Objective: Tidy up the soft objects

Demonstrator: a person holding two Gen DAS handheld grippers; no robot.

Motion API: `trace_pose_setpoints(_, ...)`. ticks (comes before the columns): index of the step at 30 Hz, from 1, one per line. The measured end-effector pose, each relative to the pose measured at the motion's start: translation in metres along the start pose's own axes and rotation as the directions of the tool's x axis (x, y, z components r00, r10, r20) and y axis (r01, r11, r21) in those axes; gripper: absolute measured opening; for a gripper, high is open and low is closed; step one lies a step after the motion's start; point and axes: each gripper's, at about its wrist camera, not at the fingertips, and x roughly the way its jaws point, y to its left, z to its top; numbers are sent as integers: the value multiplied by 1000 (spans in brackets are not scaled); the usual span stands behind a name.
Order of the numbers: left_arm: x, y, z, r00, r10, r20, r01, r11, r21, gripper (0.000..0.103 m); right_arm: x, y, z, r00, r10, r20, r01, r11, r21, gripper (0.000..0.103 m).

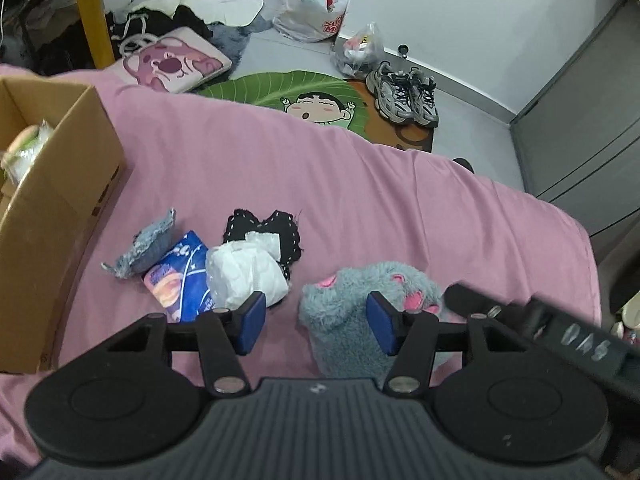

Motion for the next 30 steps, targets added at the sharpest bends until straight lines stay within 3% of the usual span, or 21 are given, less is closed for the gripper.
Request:
trace_pose_setpoints(3,-1,7,1,1000,-19,-6,19,999,-35,56,-2,1,0,1000,7,3,-7,1000,2,31)
trace_pose_setpoints(10,-6,5,13,998,-50,39,51,998,-32,56,4,-2,3,999,34,-14,-34,999,21,31)
trace_pose_setpoints(21,28,6,10,993,-105,-60,97,988,-118,56,15,-8,4,998,49,-32,-47,998,44,31)
trace_pose_setpoints(25,33,6,11,992,-106,-73,95,987,-132,56,12,-6,4,998,64,-27,-63,998,26,24)
trace_pose_setpoints(30,29,9,10,989,-136,-64,123,977,-173,42,0,-1,3,998,66,4,-66,998,-10,20)
